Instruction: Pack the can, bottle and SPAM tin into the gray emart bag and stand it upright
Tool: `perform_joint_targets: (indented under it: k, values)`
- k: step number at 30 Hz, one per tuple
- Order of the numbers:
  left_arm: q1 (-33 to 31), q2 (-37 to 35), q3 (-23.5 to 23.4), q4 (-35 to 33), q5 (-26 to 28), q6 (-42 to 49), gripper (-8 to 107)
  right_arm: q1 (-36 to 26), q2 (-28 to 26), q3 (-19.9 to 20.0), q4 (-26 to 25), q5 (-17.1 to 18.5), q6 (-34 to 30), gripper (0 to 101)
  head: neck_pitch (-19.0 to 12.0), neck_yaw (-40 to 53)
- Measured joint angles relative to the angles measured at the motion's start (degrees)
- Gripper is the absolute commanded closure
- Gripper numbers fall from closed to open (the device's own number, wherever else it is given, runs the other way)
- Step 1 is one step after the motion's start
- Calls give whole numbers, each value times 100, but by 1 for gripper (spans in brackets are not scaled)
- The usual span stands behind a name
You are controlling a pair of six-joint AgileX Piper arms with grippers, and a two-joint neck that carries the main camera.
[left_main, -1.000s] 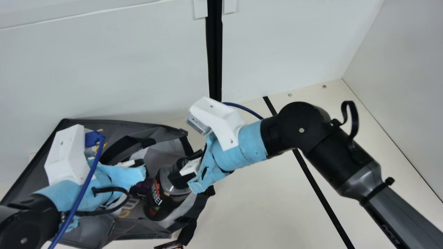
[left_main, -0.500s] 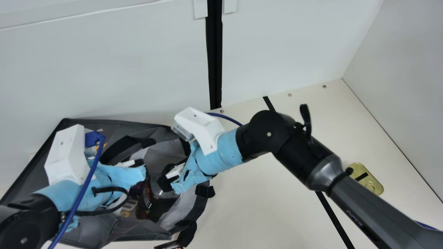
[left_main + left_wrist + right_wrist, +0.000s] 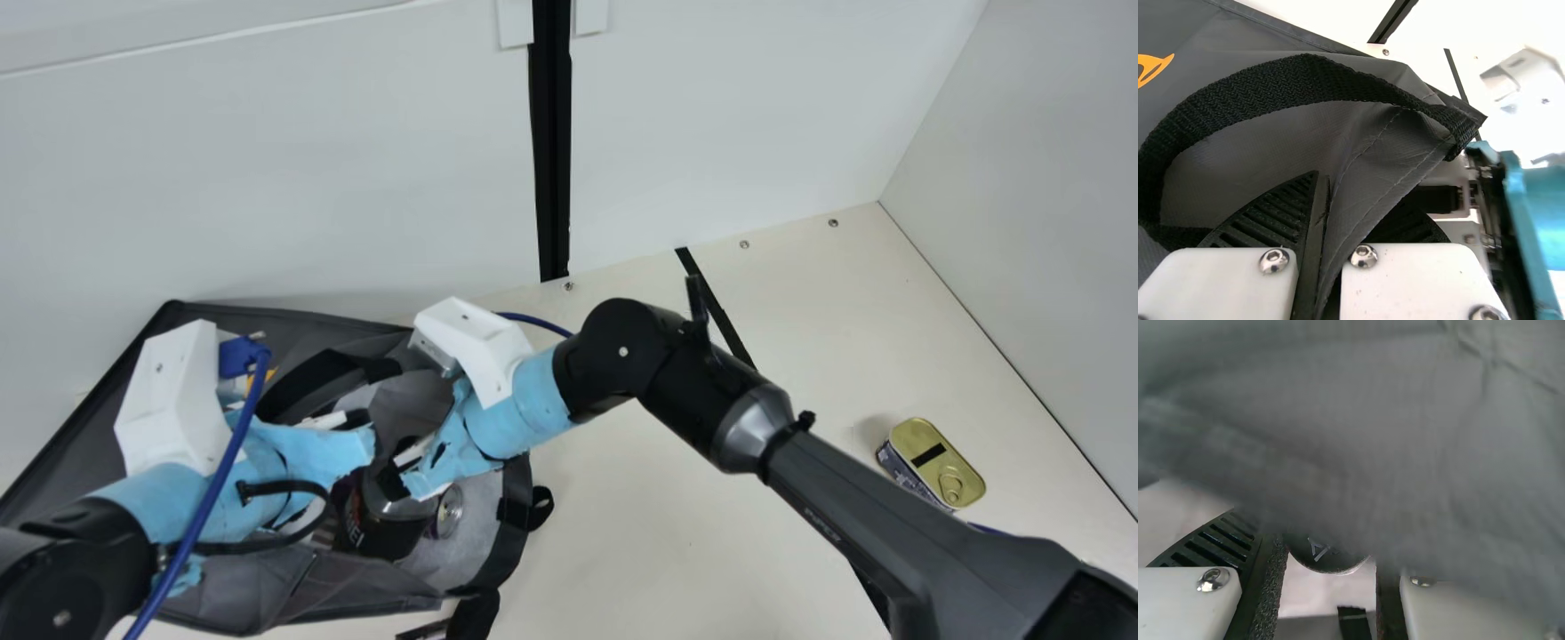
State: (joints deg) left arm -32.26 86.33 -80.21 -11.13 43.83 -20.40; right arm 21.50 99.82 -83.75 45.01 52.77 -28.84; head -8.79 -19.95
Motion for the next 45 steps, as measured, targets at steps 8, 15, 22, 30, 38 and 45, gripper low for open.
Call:
perform_joint_targets:
  k: [8,15,22,30,38,45]
  values:
    - [0,0,0,0,0,0,107,60,222,-220,-10,-22,111,101,0,0]
    - [0,0,0,0,0,0,107,51,257,-266,-46,-18,142,77,0,9]
    - [0,0,0,0,0,0,107,40,258,-293,-94,-15,162,54,0,0]
    - [0,0,0,0,0,0,107,58,197,-301,-122,4,205,27,0,9]
    - [0,0,0,0,0,0,107,76,98,-267,-186,28,242,6,0,0]
    - [0,0,0,0,0,0,107,63,-72,-180,-234,71,243,6,0,9]
